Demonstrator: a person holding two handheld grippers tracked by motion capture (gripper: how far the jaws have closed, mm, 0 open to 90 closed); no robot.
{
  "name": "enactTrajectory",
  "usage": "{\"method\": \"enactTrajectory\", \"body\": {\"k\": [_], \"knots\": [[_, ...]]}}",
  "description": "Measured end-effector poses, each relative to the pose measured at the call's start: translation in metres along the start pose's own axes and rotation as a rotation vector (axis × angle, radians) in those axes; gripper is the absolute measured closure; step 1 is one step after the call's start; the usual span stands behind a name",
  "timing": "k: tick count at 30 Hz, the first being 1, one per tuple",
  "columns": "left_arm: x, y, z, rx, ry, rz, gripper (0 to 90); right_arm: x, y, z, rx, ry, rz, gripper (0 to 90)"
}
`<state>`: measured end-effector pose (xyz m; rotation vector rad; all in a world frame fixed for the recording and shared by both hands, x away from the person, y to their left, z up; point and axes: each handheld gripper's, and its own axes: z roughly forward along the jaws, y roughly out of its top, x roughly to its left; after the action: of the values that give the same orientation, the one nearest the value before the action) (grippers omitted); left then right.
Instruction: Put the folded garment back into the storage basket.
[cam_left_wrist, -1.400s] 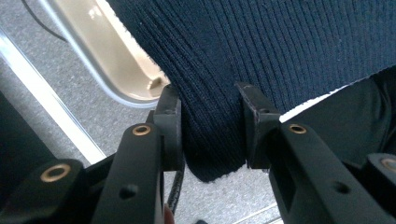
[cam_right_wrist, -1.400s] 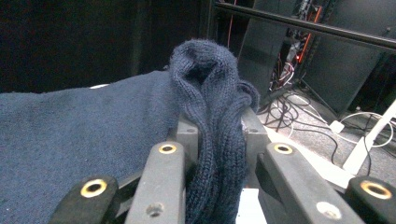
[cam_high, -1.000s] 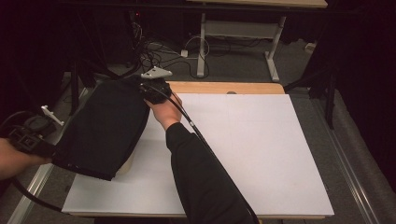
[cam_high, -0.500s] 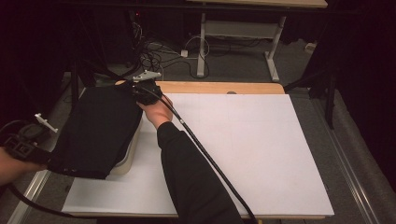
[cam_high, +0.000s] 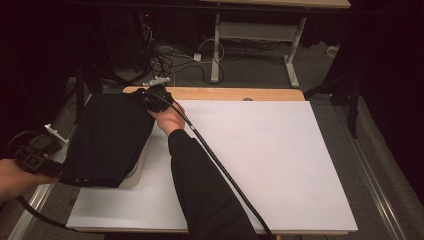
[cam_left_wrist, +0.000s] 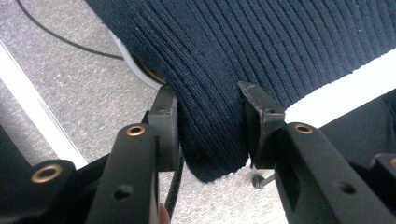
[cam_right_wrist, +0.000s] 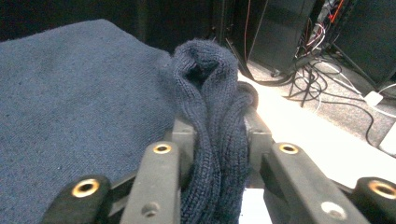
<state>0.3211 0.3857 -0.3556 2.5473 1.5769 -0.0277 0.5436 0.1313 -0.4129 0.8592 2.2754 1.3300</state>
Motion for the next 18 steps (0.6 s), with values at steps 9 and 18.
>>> {"method": "enactTrajectory", "body": {"k": [9,18], "knots": [[0.001,0.000,-0.006,-0.017,0.009,-0.033,38.1,-0.005,-0.001,-0.041,-0.028,0.065,-0.017,31.9],[0.004,-0.001,-0.016,-0.023,0.018,-0.039,35.7,0.000,-0.034,-0.077,-0.025,0.097,-0.031,16.4]]}}
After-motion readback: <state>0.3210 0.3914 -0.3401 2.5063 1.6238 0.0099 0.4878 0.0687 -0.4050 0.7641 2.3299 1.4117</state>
